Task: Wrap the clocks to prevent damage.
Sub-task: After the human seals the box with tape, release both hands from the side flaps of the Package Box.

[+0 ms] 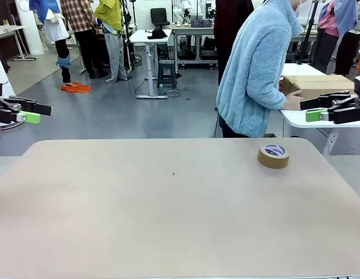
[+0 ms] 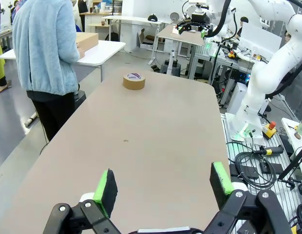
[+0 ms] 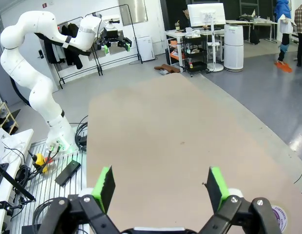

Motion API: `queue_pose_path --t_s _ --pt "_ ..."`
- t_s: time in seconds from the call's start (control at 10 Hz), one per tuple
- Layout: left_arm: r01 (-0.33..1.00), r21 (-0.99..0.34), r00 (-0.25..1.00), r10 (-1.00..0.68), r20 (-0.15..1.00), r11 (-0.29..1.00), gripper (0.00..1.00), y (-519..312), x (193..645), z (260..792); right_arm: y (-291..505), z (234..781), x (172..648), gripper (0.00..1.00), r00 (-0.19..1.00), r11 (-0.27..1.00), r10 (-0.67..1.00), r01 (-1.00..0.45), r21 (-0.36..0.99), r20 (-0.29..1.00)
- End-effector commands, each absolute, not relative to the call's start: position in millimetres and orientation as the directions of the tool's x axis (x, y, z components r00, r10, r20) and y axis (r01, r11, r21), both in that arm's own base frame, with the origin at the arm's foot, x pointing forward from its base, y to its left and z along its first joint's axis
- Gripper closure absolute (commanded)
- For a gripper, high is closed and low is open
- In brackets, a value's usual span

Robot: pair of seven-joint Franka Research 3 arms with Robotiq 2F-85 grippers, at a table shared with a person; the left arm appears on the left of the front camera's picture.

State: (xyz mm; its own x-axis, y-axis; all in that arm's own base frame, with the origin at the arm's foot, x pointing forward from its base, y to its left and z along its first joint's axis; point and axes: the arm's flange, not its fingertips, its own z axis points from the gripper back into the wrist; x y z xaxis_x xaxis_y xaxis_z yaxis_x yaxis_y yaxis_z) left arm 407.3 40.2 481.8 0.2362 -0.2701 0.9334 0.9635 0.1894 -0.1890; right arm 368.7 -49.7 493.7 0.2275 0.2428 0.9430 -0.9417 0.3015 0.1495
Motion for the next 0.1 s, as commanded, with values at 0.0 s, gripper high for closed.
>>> queue_pose_path --t_s 0.0 --pt "0.964 -0.191 0.236 -0.260 0.936 0.187 0.00 41.1 406.8 482.3 -52.4 494.8 368.0 0.00 0.237 0.297 0.240 -0.941 0.162 0.941"
